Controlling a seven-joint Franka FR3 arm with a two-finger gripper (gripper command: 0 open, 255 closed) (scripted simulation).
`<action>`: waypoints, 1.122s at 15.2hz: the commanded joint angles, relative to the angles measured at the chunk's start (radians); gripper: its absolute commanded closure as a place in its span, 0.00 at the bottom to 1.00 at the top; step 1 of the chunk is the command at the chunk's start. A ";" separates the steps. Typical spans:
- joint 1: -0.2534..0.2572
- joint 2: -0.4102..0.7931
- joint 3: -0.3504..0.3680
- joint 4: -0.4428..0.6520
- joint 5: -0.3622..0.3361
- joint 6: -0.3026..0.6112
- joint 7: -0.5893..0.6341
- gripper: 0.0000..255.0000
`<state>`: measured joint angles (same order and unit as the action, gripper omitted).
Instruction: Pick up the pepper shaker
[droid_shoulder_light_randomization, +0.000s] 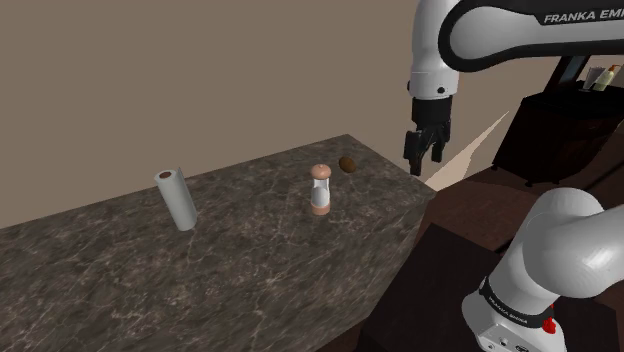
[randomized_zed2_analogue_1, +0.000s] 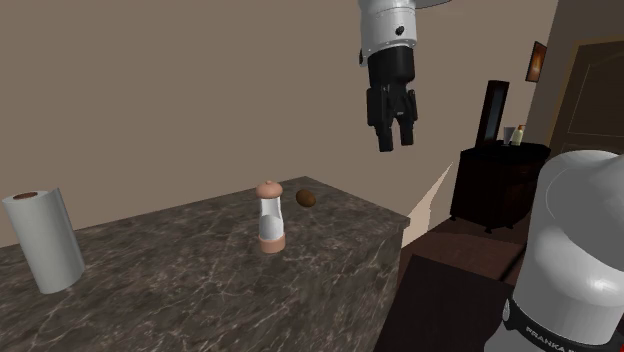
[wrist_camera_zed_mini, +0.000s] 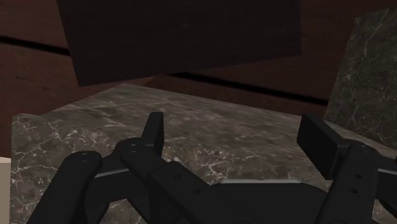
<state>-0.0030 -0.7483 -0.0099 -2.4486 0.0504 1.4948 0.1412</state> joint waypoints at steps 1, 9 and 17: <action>0.000 0.000 0.000 0.000 0.000 0.000 0.000 0.00; 0.001 0.320 0.025 0.150 0.005 0.178 0.038 0.00; 0.000 0.637 0.039 0.381 -0.007 0.272 0.080 0.00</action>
<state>-0.0005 -0.1560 0.0315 -2.1000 0.0482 1.7532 0.2210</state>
